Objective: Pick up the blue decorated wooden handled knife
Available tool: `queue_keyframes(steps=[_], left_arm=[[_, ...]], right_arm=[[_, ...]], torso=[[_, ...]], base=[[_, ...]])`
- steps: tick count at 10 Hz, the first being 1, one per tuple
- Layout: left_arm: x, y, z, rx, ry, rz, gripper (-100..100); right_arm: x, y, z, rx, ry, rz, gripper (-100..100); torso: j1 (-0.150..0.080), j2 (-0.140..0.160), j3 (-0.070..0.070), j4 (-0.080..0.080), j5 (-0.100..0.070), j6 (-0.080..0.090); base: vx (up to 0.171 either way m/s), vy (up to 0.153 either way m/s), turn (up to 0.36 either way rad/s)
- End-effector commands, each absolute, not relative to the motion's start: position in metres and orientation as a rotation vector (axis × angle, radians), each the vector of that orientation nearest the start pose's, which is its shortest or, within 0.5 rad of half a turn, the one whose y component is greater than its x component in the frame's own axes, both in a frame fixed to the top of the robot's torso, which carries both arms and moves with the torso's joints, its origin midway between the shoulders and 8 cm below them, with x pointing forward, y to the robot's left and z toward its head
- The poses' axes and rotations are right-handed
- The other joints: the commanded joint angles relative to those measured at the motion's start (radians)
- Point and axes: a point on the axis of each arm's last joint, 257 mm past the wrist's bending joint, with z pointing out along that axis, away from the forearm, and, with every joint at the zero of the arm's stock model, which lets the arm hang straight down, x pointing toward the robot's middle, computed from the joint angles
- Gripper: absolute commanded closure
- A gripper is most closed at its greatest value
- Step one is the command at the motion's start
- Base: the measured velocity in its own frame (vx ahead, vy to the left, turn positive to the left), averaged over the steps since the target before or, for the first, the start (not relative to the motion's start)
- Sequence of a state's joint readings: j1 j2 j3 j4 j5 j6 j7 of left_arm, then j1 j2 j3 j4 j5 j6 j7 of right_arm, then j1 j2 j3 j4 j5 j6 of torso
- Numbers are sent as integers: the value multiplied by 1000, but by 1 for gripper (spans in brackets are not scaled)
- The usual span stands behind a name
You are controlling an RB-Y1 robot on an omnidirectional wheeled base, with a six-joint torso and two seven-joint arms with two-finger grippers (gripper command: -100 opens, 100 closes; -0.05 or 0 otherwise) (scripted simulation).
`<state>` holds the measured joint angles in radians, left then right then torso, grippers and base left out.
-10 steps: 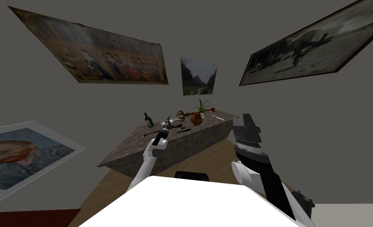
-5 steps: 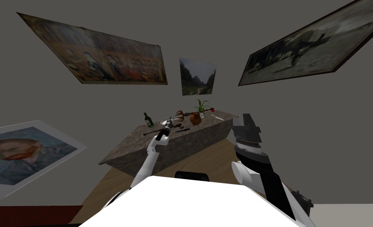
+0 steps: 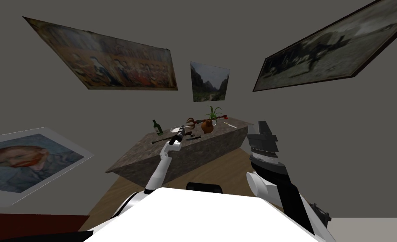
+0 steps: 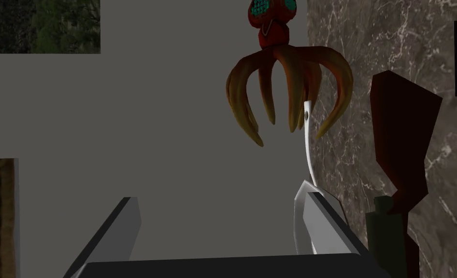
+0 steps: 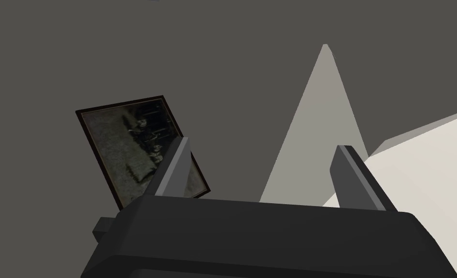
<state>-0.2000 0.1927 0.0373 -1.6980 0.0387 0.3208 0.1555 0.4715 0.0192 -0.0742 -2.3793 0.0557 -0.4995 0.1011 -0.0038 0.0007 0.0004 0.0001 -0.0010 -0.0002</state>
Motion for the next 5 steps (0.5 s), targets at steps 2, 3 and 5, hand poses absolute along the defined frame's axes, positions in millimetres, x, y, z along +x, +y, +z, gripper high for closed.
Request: queue_keyframes(steps=[2,3,5], left_arm=[[607,256,-141,-1281,1246,-1204,-100],[606,257,-148,-1301,1262,-1188,-100],[615,253,-159,-1365,1291,-1176,-100]], right_arm=[[320,-288,77,494,561,1129,0],[320,-288,77,494,561,1129,0],[320,-288,77,494,561,1129,0]], torso=[[2,0,0,0,0,0],[2,0,0,0,0,0],[1,0,0,0,0,0]], base=[[-14,-27,9],[-13,-37,8],[-18,-46,11]])
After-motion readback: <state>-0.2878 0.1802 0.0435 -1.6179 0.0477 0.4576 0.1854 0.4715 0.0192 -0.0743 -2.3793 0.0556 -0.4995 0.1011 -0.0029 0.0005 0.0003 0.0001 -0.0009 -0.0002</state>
